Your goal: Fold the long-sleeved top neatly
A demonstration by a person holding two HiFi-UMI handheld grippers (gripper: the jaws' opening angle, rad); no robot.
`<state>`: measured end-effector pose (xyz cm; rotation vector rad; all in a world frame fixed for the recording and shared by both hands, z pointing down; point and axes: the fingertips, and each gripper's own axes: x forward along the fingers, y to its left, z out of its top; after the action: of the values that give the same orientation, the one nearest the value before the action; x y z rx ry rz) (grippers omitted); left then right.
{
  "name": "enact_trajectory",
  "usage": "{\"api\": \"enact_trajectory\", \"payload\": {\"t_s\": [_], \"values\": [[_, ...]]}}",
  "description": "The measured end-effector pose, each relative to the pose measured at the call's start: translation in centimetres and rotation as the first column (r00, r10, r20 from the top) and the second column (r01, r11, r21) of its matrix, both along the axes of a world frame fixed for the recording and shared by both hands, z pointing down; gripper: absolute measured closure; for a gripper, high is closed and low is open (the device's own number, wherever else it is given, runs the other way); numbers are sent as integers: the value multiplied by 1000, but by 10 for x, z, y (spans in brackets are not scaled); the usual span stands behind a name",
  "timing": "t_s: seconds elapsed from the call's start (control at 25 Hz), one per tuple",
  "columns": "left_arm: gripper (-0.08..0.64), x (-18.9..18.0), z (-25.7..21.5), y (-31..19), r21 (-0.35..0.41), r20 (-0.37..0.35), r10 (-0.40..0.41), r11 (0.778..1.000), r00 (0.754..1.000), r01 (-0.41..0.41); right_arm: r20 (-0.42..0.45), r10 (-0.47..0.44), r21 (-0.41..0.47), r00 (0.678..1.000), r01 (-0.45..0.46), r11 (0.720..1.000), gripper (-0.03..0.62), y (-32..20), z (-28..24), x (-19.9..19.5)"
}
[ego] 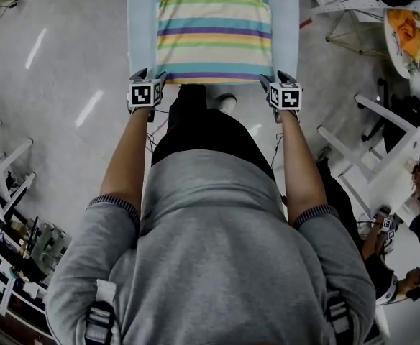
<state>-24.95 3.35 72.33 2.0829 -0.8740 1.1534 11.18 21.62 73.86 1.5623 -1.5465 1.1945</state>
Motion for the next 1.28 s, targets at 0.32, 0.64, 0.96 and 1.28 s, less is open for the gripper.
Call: {"api": "enact_trajectory", "payload": {"t_s": [0.32, 0.64, 0.96, 1.28], "values": [[347, -2, 15, 19, 4, 13, -20, 1000, 1000, 19, -20, 29, -15, 999, -30, 999, 394, 7, 9, -4], [526, 9, -5, 39, -22, -57, 1, 1000, 998, -2, 29, 37, 24, 999, -38, 999, 545, 13, -12, -7], [526, -11, -24, 77, -103, -109, -29, 994, 994, 17, 84, -1, 16, 996, 0, 1000, 545, 52, -30, -20], [526, -33, -27, 105, -115, -111, -61, 992, 992, 48, 115, 1, -9, 993, 0, 1000, 548, 84, -26, -43]]}}
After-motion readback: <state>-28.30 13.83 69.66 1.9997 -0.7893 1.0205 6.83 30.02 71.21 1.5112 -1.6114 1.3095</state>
